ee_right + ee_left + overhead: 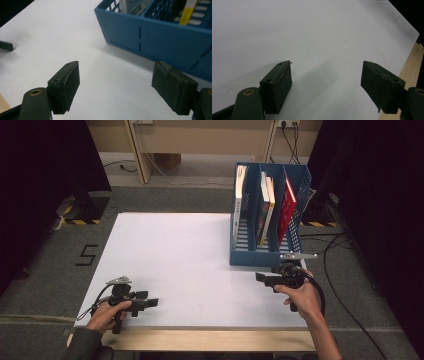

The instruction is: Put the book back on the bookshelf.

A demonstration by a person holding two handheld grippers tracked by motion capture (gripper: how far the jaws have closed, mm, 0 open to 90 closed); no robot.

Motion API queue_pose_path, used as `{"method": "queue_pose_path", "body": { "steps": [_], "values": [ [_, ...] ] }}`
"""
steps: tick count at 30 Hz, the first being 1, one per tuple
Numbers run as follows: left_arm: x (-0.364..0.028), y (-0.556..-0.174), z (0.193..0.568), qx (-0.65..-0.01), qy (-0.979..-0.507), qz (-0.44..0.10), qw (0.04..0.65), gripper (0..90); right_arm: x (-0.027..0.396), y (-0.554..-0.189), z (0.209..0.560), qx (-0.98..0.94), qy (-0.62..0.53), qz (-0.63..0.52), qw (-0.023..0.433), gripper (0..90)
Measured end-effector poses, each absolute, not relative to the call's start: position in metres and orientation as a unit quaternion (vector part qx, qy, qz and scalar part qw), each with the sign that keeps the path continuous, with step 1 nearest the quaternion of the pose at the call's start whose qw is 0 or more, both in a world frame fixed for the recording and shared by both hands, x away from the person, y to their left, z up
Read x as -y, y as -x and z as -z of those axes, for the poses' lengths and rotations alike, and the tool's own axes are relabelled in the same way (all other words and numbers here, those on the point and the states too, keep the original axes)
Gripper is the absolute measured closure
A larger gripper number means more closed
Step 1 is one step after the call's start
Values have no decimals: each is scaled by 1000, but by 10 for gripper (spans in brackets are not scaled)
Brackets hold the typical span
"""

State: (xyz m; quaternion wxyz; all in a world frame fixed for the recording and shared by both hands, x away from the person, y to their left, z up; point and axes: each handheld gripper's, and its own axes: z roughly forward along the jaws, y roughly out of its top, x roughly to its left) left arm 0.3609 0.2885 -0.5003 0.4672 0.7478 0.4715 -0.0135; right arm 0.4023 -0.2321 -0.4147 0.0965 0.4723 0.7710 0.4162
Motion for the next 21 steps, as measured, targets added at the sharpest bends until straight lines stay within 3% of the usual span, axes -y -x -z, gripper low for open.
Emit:
{"method": "queue_pose_path", "body": {
  "steps": [5,21],
  "values": [
    [-288,-361,500,-471,-749,12,467,241,228,-397,430,-774,-477,-409,79,231],
    [-286,-359,500,-460,-759,-4,461,241,232,-377,471,-788,-479,-379,81,199]
  ]
}}
